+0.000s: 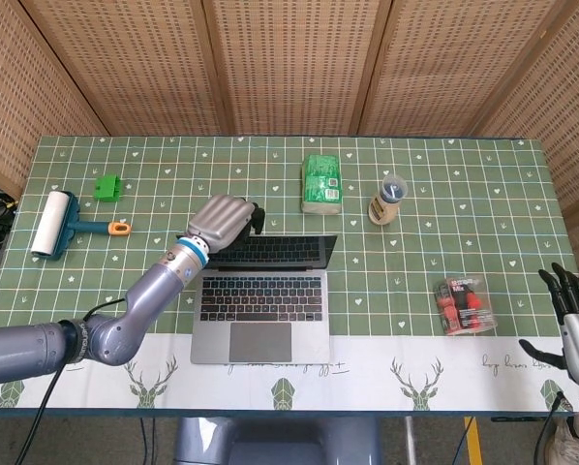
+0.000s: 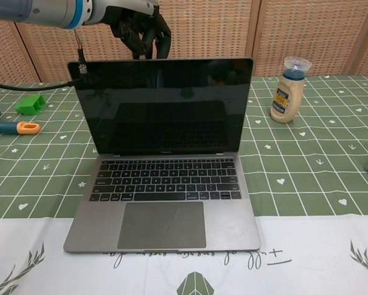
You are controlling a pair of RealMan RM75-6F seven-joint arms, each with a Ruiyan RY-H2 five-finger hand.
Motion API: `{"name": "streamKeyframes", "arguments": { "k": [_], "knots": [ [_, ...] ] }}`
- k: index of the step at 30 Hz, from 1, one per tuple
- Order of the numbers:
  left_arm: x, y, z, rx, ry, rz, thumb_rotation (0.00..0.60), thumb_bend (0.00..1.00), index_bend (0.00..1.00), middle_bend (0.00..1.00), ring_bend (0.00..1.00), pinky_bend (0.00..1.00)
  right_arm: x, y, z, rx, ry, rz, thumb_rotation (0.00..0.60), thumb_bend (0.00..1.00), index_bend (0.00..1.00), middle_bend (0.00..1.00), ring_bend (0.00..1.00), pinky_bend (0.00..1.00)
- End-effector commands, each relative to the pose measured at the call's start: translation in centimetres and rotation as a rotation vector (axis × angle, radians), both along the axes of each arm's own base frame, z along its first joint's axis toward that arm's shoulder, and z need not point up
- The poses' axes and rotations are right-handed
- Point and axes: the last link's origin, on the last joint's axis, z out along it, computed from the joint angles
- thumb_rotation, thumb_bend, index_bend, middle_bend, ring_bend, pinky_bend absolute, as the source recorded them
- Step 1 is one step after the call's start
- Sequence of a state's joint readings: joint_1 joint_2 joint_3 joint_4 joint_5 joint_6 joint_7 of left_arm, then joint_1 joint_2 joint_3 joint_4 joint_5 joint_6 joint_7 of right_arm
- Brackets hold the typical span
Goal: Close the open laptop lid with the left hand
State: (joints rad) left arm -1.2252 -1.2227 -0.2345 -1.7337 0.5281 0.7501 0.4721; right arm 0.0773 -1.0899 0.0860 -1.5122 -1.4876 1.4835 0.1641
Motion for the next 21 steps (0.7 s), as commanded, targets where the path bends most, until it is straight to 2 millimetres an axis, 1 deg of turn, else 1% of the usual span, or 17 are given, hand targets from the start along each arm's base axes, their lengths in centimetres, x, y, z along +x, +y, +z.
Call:
{"name": "streamKeyframes", "arguments": {
  "k": [1, 7, 10, 13, 21],
  "knots": [
    [0.3, -1.1, -0.2, -0.023, -0.006, -0.029, 0.6, 1.0, 0.51, 0.4, 0.37, 0.38, 0.0, 0.0, 0.0, 0.0, 0.0, 0.001, 0.6, 0.02, 0.0, 0.0, 0.0, 0.0],
    [0.3, -3.5, -1.1, -0.089, -0.021, -0.065, 0.6, 1.0, 0.51, 0.4, 0.37, 0.38, 0.1, 0.1, 0.0, 0.001, -0.001, 0.004, 0.6, 0.02, 0.0, 0.0, 0.0, 0.0],
    [-0.1, -4.6, -1.8, -0.13, -0.034, -0.068, 0.6, 1.0, 0.51, 0.4, 0.37, 0.38, 0.1, 0.1, 0.0, 0.001, -0.002, 0.006, 0.6, 0.02, 0.0, 0.0, 0.0, 0.0],
    [-0.8, -5.6, -2.7, -0.166, -0.026, -0.073, 0.6, 1.0, 0.51, 0.4, 0.37, 0.38, 0.2, 0.2, 0.1, -0.004, -0.004, 0.011, 0.6, 0.02, 0.0, 0.0, 0.0, 0.0],
    [-2.2, -7.4, -4.6, -0.237, -0.027, -0.07, 0.6, 1.0, 0.51, 0.4, 0.37, 0.38, 0.4, 0.4, 0.2, -0.003, -0.004, 0.017, 0.6, 0.02, 0.0, 0.0, 0.0, 0.0]
  ]
}}
